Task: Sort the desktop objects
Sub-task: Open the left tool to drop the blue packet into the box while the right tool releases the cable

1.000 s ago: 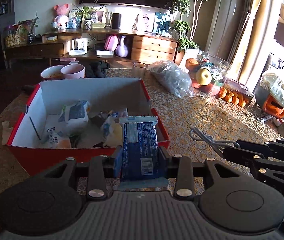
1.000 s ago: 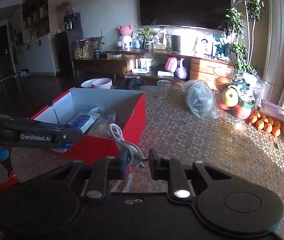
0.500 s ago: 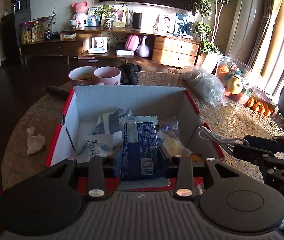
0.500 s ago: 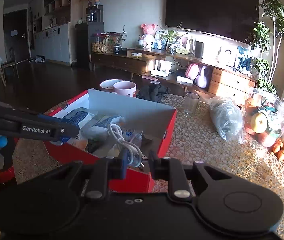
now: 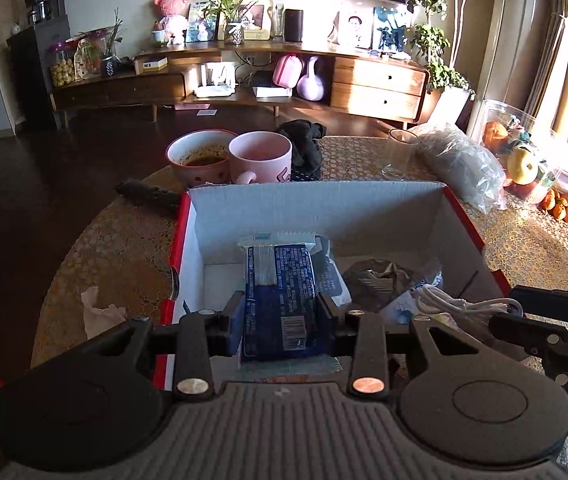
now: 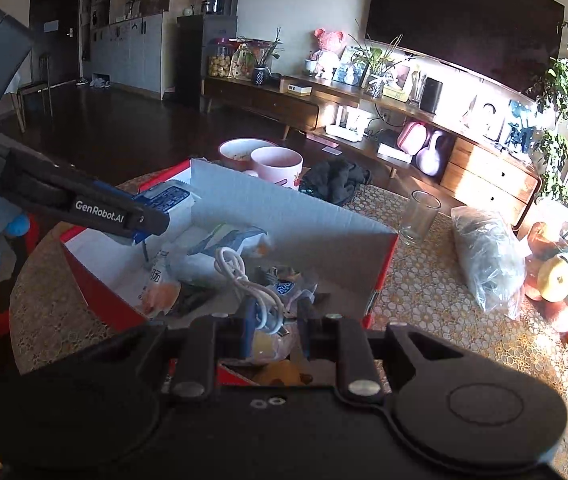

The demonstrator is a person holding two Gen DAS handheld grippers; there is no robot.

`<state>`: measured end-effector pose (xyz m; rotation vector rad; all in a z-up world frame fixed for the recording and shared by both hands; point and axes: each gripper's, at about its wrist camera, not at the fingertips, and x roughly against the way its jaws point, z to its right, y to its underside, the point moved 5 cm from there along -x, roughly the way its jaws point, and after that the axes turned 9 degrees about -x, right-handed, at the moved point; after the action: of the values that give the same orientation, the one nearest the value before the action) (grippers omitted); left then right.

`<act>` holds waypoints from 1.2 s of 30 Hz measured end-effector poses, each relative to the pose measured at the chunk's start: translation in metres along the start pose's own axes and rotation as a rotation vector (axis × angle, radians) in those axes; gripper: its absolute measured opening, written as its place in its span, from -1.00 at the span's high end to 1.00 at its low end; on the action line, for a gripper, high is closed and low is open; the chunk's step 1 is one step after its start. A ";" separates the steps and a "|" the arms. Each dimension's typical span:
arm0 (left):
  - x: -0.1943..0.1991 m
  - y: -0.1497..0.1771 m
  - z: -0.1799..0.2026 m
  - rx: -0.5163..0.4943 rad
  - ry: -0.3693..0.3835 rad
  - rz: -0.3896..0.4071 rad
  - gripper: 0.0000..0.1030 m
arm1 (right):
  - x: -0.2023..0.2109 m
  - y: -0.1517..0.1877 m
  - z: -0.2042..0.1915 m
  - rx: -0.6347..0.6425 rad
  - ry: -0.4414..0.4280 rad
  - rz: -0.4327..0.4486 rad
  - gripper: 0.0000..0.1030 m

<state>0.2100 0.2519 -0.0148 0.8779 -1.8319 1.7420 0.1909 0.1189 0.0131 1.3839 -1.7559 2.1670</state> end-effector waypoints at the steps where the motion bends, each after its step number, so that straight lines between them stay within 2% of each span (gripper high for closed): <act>1: -0.004 -0.001 -0.002 -0.004 -0.001 -0.007 0.30 | -0.003 -0.001 0.000 -0.001 0.000 -0.005 0.59; 11: -0.056 -0.012 -0.019 0.040 0.015 -0.106 0.30 | -0.035 -0.002 -0.009 0.044 0.034 -0.057 0.59; 24: -0.086 -0.004 -0.014 0.032 0.019 -0.172 0.29 | -0.047 0.004 -0.008 0.003 -0.008 -0.098 0.58; 29: -0.088 -0.003 -0.013 0.022 0.019 -0.183 0.27 | -0.042 0.004 -0.010 -0.001 -0.027 -0.091 0.45; 32: -0.087 -0.003 -0.011 0.021 0.025 -0.187 0.25 | -0.039 0.004 -0.008 -0.029 -0.043 -0.091 0.27; 34: -0.087 -0.003 -0.009 0.018 0.030 -0.193 0.16 | -0.036 0.004 -0.005 -0.048 -0.052 -0.088 0.13; 36: -0.085 -0.003 -0.007 0.014 0.028 -0.189 0.09 | -0.033 0.005 -0.003 -0.055 -0.045 -0.080 0.07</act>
<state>0.2699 0.2702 -0.0726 0.9928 -1.6625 1.6424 0.2065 0.1349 -0.0116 1.4745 -1.7291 2.0471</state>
